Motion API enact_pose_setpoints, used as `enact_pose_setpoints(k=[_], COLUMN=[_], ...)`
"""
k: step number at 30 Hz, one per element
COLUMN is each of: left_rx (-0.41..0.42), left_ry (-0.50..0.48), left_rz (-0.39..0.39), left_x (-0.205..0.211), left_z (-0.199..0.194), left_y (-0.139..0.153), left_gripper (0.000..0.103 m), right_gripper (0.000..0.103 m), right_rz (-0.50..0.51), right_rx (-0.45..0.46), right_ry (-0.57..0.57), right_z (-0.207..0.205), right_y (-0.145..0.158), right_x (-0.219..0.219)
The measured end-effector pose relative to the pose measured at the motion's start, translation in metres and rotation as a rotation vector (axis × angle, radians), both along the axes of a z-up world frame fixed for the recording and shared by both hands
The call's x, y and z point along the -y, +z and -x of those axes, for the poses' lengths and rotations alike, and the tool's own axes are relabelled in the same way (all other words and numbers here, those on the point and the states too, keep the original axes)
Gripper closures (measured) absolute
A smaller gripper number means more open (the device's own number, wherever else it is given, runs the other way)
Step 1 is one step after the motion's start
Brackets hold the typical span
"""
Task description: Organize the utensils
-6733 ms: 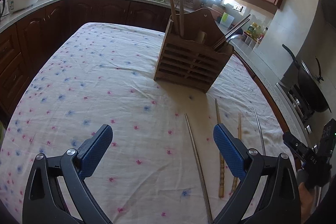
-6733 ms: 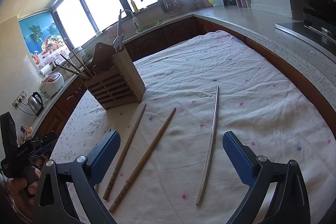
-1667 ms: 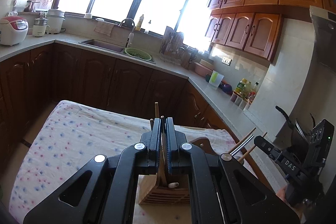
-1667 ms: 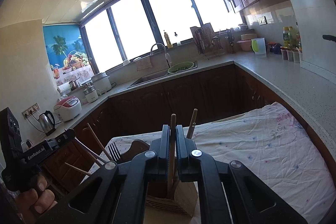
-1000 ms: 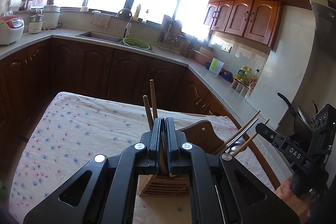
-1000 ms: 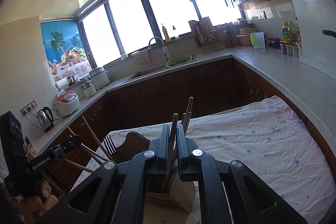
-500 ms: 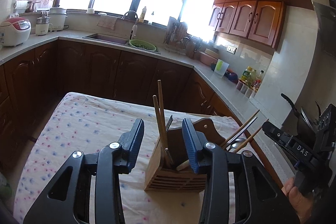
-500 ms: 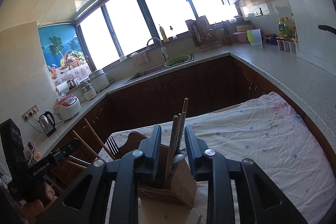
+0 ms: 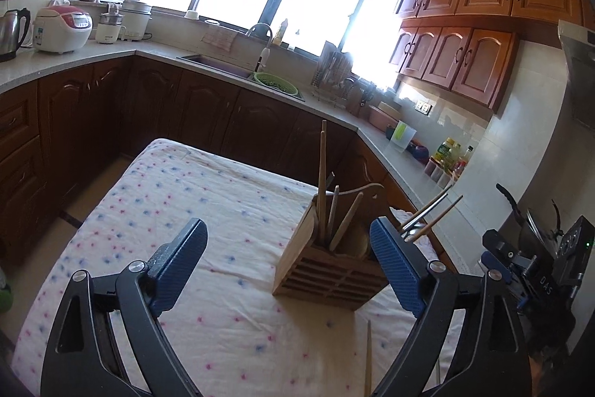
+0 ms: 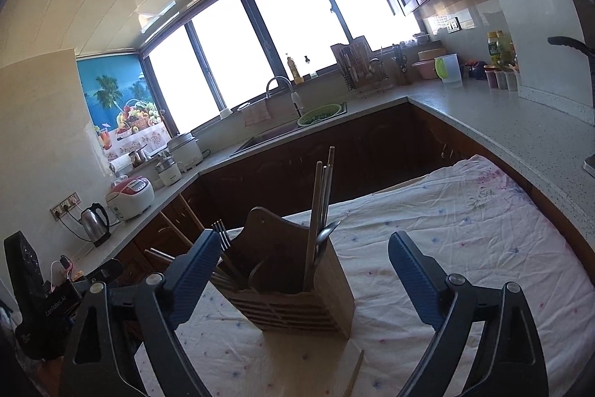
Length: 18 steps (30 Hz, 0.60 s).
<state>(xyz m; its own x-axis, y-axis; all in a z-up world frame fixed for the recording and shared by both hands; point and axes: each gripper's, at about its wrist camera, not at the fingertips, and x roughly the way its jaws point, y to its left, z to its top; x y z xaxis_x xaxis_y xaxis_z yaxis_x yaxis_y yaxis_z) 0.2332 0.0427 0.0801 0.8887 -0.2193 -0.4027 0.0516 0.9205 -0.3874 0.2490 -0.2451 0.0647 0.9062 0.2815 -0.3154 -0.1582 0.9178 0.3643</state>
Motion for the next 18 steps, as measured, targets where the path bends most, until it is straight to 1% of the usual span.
enact_pose_setpoints(k=[6,11,18], left_rx=[-0.030,-0.059,-0.087], left_ry=[0.014,0.030,0.034], left_rz=[0.016,0.036,-0.005], left_x=[-0.010,-0.015,-0.010], left_z=[0.050,0.081,0.117], left_y=[-0.021,-0.036,-0.050], left_gripper=[0.008,0.008,0.008], right_gripper=[0.008,0.007,0.007], right_rz=[0.017,0.036,0.059], right_rx=[-0.007,-0.030,-0.071], right_ry=[0.031,0.039,0.041], right_z=[0.047,0.082,0.117], right_y=[-0.019,-0.039,-0.061], right_x=[-0.006,-0.005,-0.001])
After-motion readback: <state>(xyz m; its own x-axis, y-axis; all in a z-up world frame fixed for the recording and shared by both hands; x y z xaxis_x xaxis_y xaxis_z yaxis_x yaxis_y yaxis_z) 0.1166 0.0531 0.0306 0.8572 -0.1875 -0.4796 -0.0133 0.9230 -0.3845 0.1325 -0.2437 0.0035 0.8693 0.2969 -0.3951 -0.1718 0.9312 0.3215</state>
